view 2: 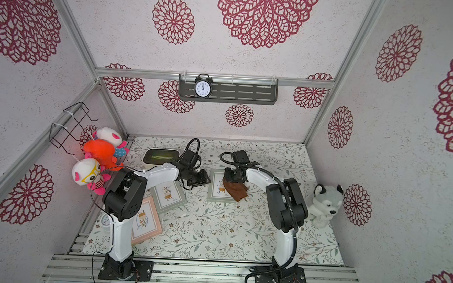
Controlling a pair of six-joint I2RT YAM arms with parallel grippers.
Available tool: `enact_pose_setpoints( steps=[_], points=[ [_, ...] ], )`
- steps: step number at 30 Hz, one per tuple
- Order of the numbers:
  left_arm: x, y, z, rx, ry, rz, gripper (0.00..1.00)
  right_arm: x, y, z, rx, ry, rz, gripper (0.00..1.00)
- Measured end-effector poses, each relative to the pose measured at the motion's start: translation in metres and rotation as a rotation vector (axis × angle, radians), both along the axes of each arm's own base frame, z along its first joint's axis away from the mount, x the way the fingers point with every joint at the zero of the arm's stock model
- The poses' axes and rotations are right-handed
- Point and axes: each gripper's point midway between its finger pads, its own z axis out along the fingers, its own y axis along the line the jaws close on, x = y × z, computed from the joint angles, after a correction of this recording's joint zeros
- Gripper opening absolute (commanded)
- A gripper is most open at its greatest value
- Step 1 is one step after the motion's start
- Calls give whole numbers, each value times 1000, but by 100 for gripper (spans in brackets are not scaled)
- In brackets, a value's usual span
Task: Wipe the picture frame with a cloth
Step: Wipe the dirt from the picture frame.
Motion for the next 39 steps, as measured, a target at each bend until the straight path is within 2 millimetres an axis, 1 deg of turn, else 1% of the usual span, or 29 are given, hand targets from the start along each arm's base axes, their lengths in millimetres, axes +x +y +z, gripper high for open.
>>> enact_pose_setpoints(
  steps=[3,5,6,10,15,18,25,30,32,34,35,36,39],
  points=[
    [-2,-1,-8,17,10,-1,40,-2,3,-9,11,32,10,21],
    [-2,-1,-11,21,13,-1,40,-2,4,-9,16,45,13,30],
    [-1,-1,-11,22,12,0,40,-1,5,-7,17,45,16,35],
    [1,-1,-9,25,4,2,40,7,8,12,23,19,19,48],
    [2,-2,-8,25,1,3,37,8,4,34,12,-15,7,52],
    [2,-2,-12,29,6,3,35,6,-2,40,-18,-27,1,53],
    [3,-5,-15,24,12,-3,33,-5,-5,33,-85,-9,30,61],
    [2,-5,-15,24,11,-4,31,-6,-1,35,-82,-22,45,72],
    [3,-5,-15,25,11,-4,30,-6,0,40,-76,-31,44,73],
    [3,-5,-15,24,11,-4,29,-5,0,47,-68,-48,43,71],
    [3,-5,-15,24,11,-4,28,-5,0,51,-65,-58,42,68],
    [3,-5,-15,24,11,-4,27,-4,0,55,-63,-67,36,63],
    [3,-6,-15,23,10,-4,26,-2,-2,59,-66,-85,20,52]
  ],
)
